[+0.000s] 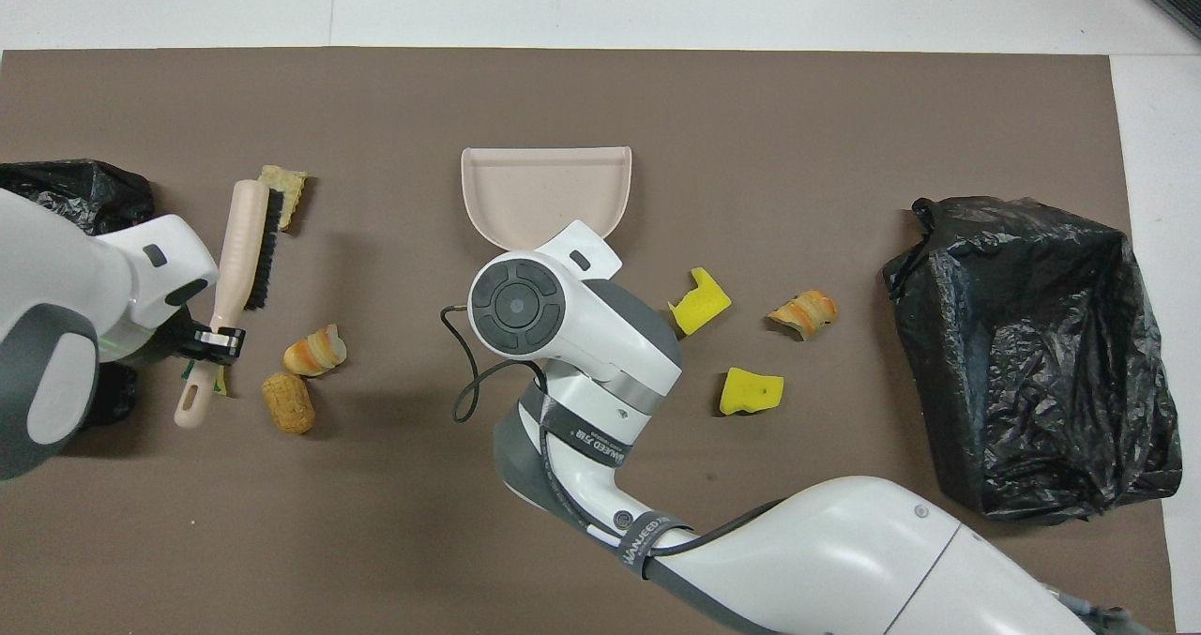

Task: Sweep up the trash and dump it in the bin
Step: 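Grasp the brush handle with the left gripper and lift it, then drag the dustpan with the right gripper toward the debris pile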

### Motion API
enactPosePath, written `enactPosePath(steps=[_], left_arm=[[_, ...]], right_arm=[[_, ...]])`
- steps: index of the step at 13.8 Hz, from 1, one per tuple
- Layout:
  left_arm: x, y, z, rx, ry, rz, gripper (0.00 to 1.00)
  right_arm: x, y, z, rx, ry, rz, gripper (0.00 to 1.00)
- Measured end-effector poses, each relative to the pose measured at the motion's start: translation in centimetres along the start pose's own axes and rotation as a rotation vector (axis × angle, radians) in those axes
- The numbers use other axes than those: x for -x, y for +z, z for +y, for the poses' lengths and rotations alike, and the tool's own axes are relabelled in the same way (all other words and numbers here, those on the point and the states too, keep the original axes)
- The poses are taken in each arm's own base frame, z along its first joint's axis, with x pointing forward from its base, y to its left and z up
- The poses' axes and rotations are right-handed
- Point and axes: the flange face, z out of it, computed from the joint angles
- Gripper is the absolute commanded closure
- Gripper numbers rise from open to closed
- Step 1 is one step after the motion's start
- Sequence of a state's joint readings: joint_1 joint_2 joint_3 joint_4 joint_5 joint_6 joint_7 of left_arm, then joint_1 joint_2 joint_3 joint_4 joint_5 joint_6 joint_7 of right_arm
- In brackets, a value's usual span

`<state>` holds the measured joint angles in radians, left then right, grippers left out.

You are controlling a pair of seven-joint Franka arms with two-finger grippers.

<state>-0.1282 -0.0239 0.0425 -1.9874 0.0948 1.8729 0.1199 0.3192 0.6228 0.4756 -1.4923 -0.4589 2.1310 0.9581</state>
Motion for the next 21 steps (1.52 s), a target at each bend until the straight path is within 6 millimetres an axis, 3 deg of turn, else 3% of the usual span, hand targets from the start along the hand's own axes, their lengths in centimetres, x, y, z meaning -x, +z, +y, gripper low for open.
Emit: enactPosePath(steps=[2,3,8,11,14,17,19,21], left_arm=[[-3.1,0.3,-2.5,-0.067,0.094,0.031,1.0],[-4.7,0.8,-3.2,-0.1,0.131,0.041,1.0],[-12.5,4.4,-8.1,-0.163,0.27,0.115,1.0],[-15.8,5.5,-10.2,-0.195,0.417,0.135,1.0],[-17.1,6.6,-11.8,-0.228,0.594,0.149,1.0],[-17.2,7.4,-11.7,-0.225,0.641,0.142,1.0],[-16.8,8.4,-11.1,-0.198,0.654,0.104,1.0],[-15.9,9.6,-10.3,-0.157,0.664,0.041,1.0]], right_arm=[[0.0,-0.1,-0.1,-0.002,-0.001,0.001,0.93],[0.0,-0.2,-0.1,-0.002,0.0,0.002,1.0],[-0.6,-2.3,0.4,-0.008,-0.02,0.015,1.0],[-2.9,-4.6,4.0,-0.011,-0.168,0.011,1.0],[-5.9,-8.0,11.1,0.035,-0.392,-0.023,1.0],[-7.2,-10.8,17.2,0.025,-0.647,-0.098,1.0],[-7.4,-10.8,19.1,0.021,-0.84,-0.137,1.0],[-6.8,-9.9,18.8,0.007,-1.0,-0.16,1.0]])
